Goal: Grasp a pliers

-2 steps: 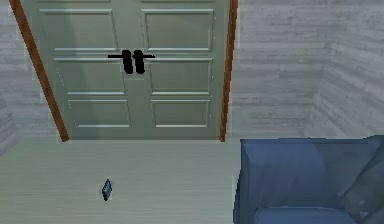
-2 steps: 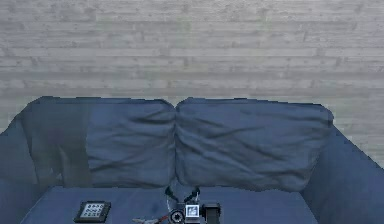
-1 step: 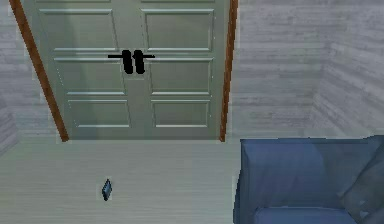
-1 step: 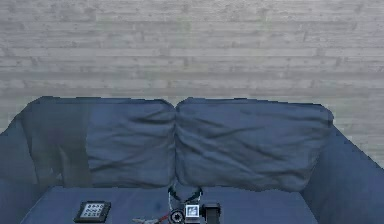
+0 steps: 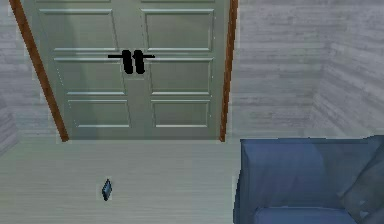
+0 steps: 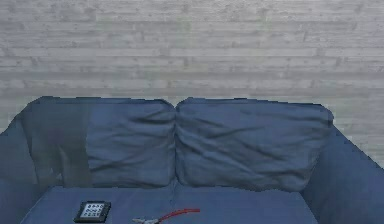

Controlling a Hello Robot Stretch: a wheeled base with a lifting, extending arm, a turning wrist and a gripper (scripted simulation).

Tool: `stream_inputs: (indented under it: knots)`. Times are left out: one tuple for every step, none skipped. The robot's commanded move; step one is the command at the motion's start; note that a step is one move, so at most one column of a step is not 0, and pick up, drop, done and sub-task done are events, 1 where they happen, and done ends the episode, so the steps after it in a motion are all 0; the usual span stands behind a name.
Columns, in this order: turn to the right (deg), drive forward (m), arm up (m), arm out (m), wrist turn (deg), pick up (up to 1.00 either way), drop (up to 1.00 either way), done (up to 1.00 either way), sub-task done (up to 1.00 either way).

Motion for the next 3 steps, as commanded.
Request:
stream_inputs:
  knots:
    - [0.0,0.0,0.0,0.0,0.0,1.0,0.0,0.0,0.0]
    - [0.0,0.0,0.1,0.0,0.0,0.0,0.0,0.0,0.0]
    - [0.0,0.0,0.0,0.0,0.0,0.0,0.0,1.0,0.0]
